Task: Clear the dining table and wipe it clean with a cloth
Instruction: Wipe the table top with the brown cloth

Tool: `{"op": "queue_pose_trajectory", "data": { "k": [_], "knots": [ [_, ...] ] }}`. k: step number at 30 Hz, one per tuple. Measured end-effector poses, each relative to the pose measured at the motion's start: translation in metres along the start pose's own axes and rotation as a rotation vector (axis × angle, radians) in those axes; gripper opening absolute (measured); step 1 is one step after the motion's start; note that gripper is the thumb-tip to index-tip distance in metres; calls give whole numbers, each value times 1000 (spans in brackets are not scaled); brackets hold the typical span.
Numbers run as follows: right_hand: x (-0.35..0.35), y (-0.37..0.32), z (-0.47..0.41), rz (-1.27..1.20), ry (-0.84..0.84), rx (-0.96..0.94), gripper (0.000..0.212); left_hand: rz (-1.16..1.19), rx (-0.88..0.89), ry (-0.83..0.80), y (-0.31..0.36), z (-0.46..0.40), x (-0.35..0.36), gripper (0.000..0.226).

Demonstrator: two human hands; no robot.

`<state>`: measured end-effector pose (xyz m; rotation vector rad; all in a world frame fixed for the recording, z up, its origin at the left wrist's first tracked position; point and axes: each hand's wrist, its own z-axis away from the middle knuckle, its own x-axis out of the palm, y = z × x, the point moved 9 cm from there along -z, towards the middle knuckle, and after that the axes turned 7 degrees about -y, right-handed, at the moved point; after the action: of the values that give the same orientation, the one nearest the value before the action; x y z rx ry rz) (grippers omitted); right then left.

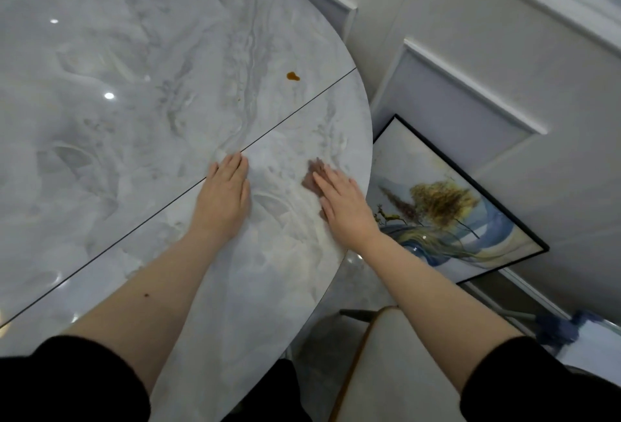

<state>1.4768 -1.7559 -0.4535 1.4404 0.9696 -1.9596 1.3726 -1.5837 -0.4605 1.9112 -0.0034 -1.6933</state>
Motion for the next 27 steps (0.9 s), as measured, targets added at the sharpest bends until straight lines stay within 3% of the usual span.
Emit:
{"op": "queue_pose_trajectory", "data": {
  "k": [3, 7, 11, 18, 24, 27],
  "knots": [
    [1, -18, -4, -6, 85, 127, 51, 9, -8, 20, -2, -2, -1, 54],
    [31, -93, 50, 69, 26, -232, 57, 30, 4, 26, -3, 0, -1, 56],
    [46, -87, 75, 101, -97, -439, 50, 26, -3, 15, -2, 1, -2, 59],
    [-2, -8, -22, 3, 5, 1, 48, -66, -53, -9, 4, -3, -1, 53],
    [-8, 2, -59, -74, 66, 169, 49, -118, -12, 125, 9, -15, -16, 17],
    [-15, 13, -80, -82, 78, 223, 50, -93, -55, 153, 2, -38, -20, 26]
  ]
}}
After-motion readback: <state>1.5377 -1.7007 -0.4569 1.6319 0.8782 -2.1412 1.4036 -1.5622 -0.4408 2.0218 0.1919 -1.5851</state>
